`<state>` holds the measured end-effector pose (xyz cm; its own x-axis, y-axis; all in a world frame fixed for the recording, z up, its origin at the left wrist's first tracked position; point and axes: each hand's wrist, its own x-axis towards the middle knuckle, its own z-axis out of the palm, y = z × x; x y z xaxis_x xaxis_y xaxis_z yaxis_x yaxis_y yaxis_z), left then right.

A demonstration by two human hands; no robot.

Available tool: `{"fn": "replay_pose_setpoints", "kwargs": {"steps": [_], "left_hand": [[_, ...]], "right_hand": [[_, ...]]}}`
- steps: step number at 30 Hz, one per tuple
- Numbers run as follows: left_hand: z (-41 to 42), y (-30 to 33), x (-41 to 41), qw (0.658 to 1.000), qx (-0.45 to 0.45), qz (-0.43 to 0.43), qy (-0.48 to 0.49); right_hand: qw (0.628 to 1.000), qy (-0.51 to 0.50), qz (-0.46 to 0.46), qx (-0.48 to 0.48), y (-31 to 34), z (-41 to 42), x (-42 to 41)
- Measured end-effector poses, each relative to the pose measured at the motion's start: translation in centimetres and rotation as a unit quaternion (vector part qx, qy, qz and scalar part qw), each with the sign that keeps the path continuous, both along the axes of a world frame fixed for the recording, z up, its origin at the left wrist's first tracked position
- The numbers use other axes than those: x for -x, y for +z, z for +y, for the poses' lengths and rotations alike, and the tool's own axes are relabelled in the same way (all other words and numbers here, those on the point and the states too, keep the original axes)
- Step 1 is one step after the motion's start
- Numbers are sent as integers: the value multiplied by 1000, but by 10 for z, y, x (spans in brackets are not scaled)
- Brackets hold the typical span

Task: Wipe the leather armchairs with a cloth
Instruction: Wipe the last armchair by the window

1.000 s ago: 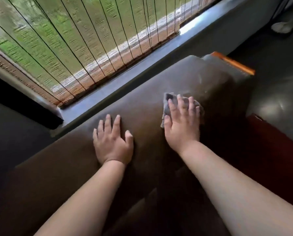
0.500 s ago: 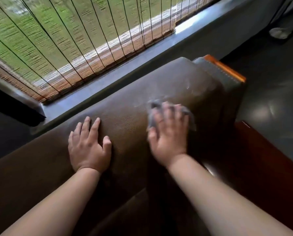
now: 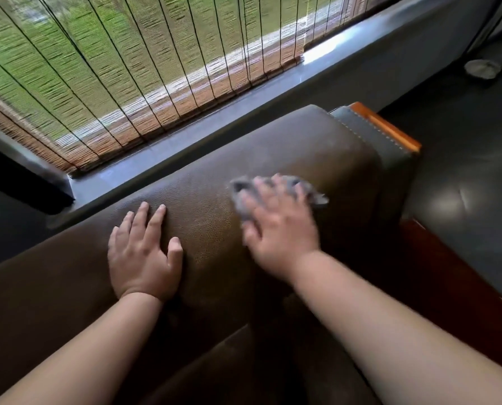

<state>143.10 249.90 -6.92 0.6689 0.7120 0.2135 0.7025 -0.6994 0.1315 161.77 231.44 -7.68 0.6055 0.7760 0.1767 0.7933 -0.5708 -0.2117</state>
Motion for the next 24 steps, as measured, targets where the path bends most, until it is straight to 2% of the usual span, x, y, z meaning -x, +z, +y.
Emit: {"fn": "replay_pose_setpoints", "kwargs": {"steps": [2,3,5,8,10,11,13,15,17,18,20,22,24], "left_hand": [[2,-3,2,1000,-6,-1,-5],[3,-4,2,1000,-9,-2,-8],[5,-6,3,1000,-15,-2,-9],[6,-5,4,1000,-8,-2,-6],[6,-3,4,1000,-7,3,-8],[5,-2,3,1000,-3,3,-8],[3,-1,2,1000,0,-3,-7],[3,-2,2,1000,0,-3,-4],[4,-1,2,1000,6,3,-8],[4,-1,2,1000,5,4,-9],[5,-1,4,1000,2,2,-7],[4,-1,4,1000,0,1,-4],[4,-2,3,1000,0,1,-4]], "right_hand": [[995,95,-19,32,-2,-11,7],[994,100,-20,49,2,-20,-14],[997,10,-11,75,10,-33,-71],[976,-186,73,88,31,-42,-139],[969,-214,83,92,37,-22,-128],[976,-180,66,103,37,-5,-104],[995,-32,32,92,30,22,-36],[985,129,29,107,24,26,15],[976,180,29,123,31,17,-7],[981,146,11,124,32,12,-35],[991,6,13,130,35,5,-104],[980,-125,47,148,42,3,-156],[976,-141,68,154,44,20,-156]]}}
